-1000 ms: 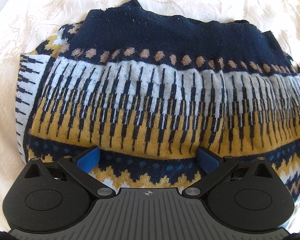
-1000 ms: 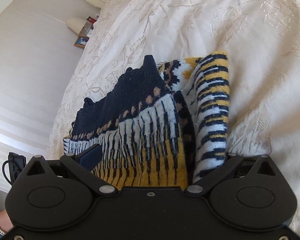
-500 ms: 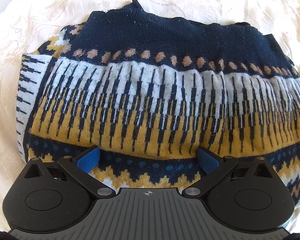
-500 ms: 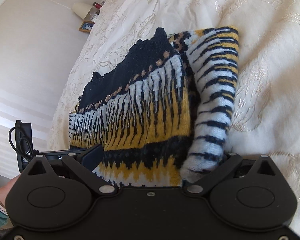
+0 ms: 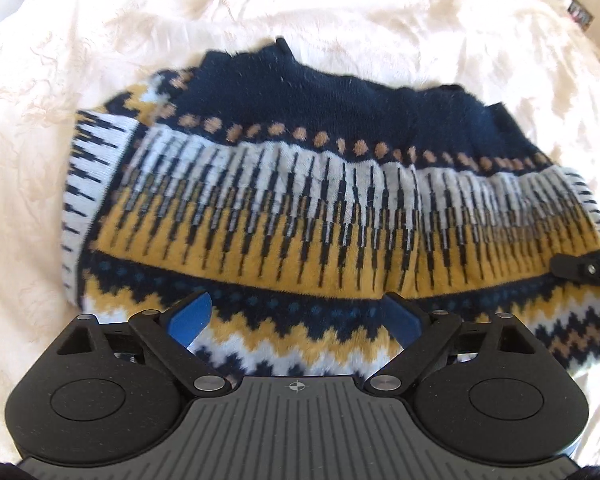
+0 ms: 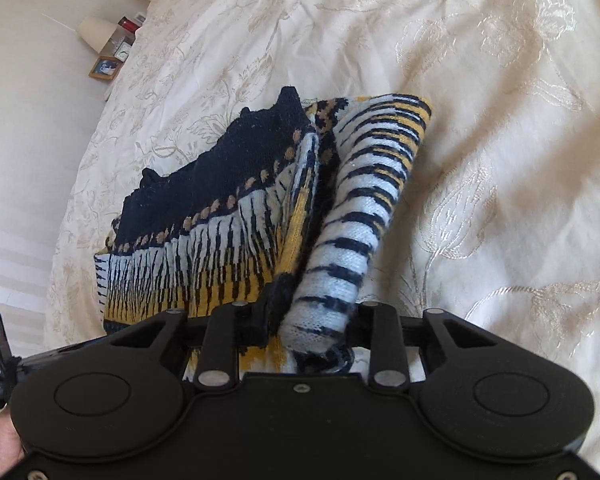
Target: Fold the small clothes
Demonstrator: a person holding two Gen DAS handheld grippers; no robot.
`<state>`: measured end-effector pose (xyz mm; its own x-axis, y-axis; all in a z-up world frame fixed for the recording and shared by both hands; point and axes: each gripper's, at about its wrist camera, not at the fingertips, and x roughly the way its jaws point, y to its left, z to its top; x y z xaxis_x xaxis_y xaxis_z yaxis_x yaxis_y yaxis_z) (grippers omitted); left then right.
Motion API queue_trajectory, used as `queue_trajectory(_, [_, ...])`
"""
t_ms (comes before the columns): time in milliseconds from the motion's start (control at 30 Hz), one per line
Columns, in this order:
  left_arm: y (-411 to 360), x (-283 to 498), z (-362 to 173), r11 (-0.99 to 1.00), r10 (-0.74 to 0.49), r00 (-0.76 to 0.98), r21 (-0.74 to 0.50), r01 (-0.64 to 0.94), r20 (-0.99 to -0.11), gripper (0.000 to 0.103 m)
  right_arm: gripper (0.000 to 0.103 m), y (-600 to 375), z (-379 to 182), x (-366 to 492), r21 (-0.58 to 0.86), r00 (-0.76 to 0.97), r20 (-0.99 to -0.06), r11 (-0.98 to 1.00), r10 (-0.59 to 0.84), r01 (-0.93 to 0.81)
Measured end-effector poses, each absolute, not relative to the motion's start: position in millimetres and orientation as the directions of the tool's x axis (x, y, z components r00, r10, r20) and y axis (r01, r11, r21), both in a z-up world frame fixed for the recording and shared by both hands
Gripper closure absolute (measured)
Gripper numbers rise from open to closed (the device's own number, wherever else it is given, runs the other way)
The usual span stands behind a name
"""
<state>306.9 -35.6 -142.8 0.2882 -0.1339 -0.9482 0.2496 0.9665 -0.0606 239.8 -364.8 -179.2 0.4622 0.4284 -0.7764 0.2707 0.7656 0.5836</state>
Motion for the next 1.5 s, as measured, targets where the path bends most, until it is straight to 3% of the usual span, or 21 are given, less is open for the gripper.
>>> queue_trajectory(233, [21.6,290.8,-113.7,0.956,-0.174,0.316,-0.083,0.28,-0.933,0.011,0.065,-323.3,-136.2,249.3,0.515,0.498,-0.797,0.815,0.342,0.265])
queue_trajectory(533, [90.6,286.2,-96.0,0.966,-0.205,0.342,-0.133,0.222,-0.917,0.011,0.066,-211.4,-86.8,285.0,0.488,0.529,-0.767,0.866,0.363,0.113])
queue_trajectory(767, [136.1,287.1,-101.6,0.975,-0.196,0.339,-0.144,0.171,-0.92,0.011,0.067,-105.2,-116.1,316.4,0.43,0.426,-0.812,0.903,0.398,-0.022])
queue_trajectory(900, [155.0,283.6,-106.5,0.98,-0.184,0.332,-0.144,0.141,-0.925,0.011,0.068,-58.3,-137.8,323.9,0.312,0.359,-0.873,0.944,0.329,-0.104])
queue_trajectory(1033, [166.8,281.0,-111.8,0.982,-0.178,0.313,-0.149,0.114,-0.933,0.011,0.063,-38.3,-144.7,323.2,0.257,0.333,-0.893,0.95,0.303,-0.175])
queue_trajectory(1233, [171.1,282.0,-115.2,0.98,-0.191,0.298,-0.163,0.114,-0.935,0.011,0.057,-44.0,-124.7,312.4,0.37,0.363,-0.82,0.894,0.443,-0.254])
queue_trajectory(1500, [161.1,299.5,-104.5,0.969,-0.226,0.31,-0.182,0.166,-0.923,0.011,0.044,-73.7,-101.8,281.7,0.278,0.457,-0.816,0.934,0.354,-0.226])
